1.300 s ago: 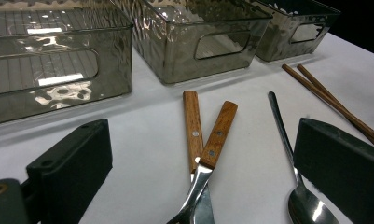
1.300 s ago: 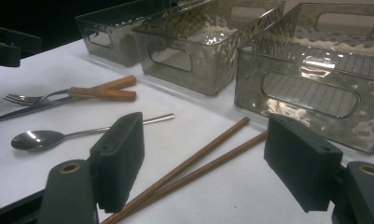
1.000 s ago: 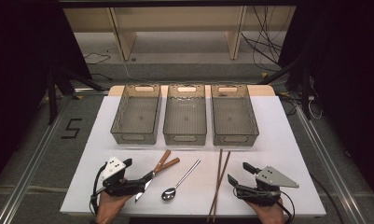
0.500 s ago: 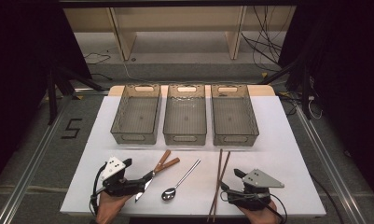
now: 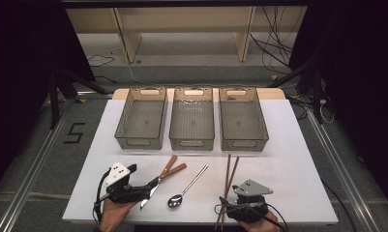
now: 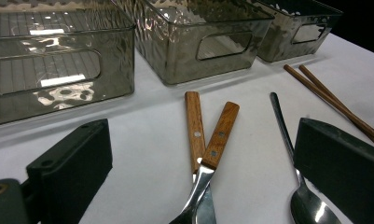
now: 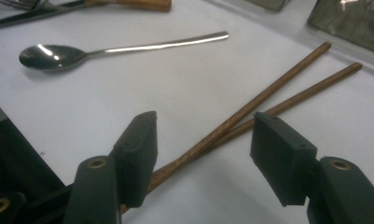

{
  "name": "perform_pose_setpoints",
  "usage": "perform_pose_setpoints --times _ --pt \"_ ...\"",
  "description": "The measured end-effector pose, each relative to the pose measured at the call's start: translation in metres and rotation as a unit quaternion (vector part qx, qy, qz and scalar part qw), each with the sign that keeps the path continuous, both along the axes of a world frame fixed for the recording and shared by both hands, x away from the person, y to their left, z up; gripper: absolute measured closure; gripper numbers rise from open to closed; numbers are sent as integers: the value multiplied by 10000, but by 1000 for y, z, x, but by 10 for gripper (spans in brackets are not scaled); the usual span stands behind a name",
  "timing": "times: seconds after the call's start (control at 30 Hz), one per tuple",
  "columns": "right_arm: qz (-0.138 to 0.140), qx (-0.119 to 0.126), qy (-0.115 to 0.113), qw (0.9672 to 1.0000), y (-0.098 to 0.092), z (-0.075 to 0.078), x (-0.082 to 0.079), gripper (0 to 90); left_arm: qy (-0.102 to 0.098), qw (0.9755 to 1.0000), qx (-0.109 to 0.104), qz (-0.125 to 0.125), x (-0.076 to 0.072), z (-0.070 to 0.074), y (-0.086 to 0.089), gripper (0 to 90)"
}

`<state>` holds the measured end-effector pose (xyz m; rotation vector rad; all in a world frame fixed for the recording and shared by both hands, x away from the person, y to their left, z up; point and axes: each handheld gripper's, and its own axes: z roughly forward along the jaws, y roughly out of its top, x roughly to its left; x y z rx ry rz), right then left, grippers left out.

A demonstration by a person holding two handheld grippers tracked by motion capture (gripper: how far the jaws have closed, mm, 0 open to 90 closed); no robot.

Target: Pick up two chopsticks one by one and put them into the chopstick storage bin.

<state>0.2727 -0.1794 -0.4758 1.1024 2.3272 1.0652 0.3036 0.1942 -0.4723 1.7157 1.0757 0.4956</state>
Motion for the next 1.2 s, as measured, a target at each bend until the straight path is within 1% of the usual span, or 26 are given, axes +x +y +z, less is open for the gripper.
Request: perform_pose_setpoints --times 0.07,0.1,0.2,0.43,0.53,0.6,0.73,0.97,1.0,1.1,1.13,1.17,1.2 --pt "-6 -34 37 10000 1 -1 0 427 -2 10000 3 -1 0 0 0 42" --pt "4 -87 124 9999 2 -4 1 446 -4 10000 4 -2 0 0 0 42" --pt "15 -112 211 9997 3 -6 2 464 -3 10000 4 -1 0 0 0 42" --pt "23 -172 305 9994 6 -9 4 518 -4 10000 10 1 0 0 0 42" --pt "14 -214 400 9990 6 -10 4 546 -5 10000 12 -4 0 0 0 42" --pt "22 -227 422 9989 6 -11 4 552 -8 10000 9 -4 0 0 0 42" --pt "13 -256 512 9984 6 -12 5 597 -8 10000 6 1 0 0 0 42" --pt "17 -237 619 9978 4 -13 6 643 -1 10000 12 -5 0 0 0 42" --pt "-24 -167 663 9977 3 -13 6 658 -5 10000 8 -2 0 0 0 42" --pt "-67 -100 711 9974 1 -13 7 682 -4 10000 8 -5 0 0 0 42" --pt "-67 -100 711 9974 1 -13 7 682 1 10000 11 -6 0 0 0 42" --pt "-87 -82 712 9974 1 -12 7 711 -4 10000 9 -2 0 0 0 42" --pt "-87 -82 712 9974 1 -12 7 711 1 10000 11 -4 0 0 0 42"
